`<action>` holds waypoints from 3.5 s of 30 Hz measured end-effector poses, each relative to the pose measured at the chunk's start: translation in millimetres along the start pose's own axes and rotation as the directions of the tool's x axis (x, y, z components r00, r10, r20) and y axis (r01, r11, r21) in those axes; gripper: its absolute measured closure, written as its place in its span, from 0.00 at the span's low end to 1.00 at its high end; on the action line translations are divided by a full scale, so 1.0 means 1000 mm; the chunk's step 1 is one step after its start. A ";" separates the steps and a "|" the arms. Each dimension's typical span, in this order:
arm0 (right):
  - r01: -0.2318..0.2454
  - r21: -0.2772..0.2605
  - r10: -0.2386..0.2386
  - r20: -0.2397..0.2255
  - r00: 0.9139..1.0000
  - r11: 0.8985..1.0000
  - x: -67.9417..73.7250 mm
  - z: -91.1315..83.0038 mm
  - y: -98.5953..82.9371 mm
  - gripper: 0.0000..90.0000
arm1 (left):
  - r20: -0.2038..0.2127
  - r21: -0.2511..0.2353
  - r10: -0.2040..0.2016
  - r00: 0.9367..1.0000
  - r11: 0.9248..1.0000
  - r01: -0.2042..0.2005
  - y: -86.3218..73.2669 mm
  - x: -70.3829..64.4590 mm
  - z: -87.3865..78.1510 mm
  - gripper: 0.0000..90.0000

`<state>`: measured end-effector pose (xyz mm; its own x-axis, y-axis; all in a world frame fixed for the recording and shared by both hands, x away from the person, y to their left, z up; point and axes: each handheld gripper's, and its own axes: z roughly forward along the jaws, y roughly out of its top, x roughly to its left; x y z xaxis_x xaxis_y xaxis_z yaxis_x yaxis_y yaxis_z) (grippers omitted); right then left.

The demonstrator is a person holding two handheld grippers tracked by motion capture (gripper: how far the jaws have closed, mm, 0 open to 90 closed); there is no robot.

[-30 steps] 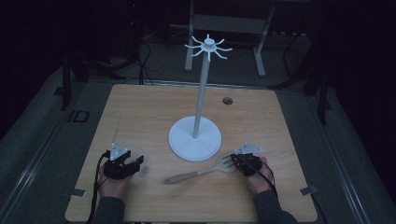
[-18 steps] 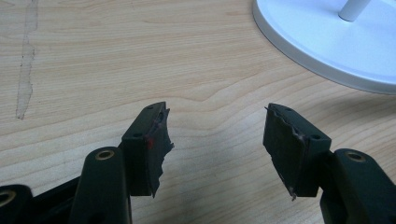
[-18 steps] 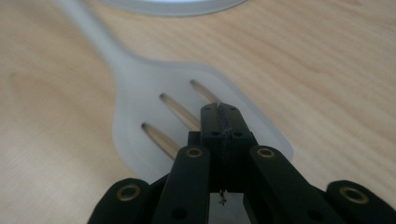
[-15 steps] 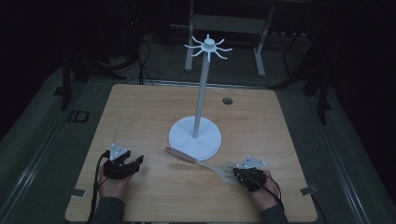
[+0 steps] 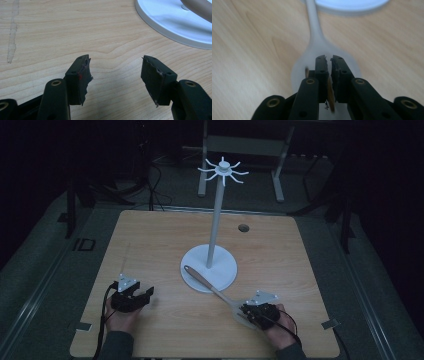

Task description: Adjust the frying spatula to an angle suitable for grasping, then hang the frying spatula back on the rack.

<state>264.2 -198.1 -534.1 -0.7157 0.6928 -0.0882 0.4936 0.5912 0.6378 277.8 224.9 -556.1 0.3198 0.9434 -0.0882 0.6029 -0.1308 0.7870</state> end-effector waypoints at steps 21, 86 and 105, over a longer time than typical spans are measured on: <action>0.095 -0.012 -0.095 -0.091 0.991 0.995 0.011 0.064 0.091 0.69 | 0.004 -0.011 -0.006 1.000 1.000 0.006 0.001 0.001 -0.002 0.45; 0.009 0.145 0.001 -0.064 0.998 0.989 -0.019 0.062 0.070 0.83 | 0.010 -0.002 0.001 1.000 1.000 -0.001 0.001 0.000 0.002 0.45; 0.009 0.013 -0.009 -0.032 0.999 1.000 -0.017 0.030 0.064 0.83 | 0.008 -0.004 -0.001 1.000 1.000 0.001 0.002 -0.001 0.001 0.45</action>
<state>322.8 -159.5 -514.2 -0.7355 0.6740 -0.0691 0.4933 0.6027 0.6272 279.4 223.4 -555.6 0.3250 0.9410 -0.0937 0.6003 -0.1287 0.7894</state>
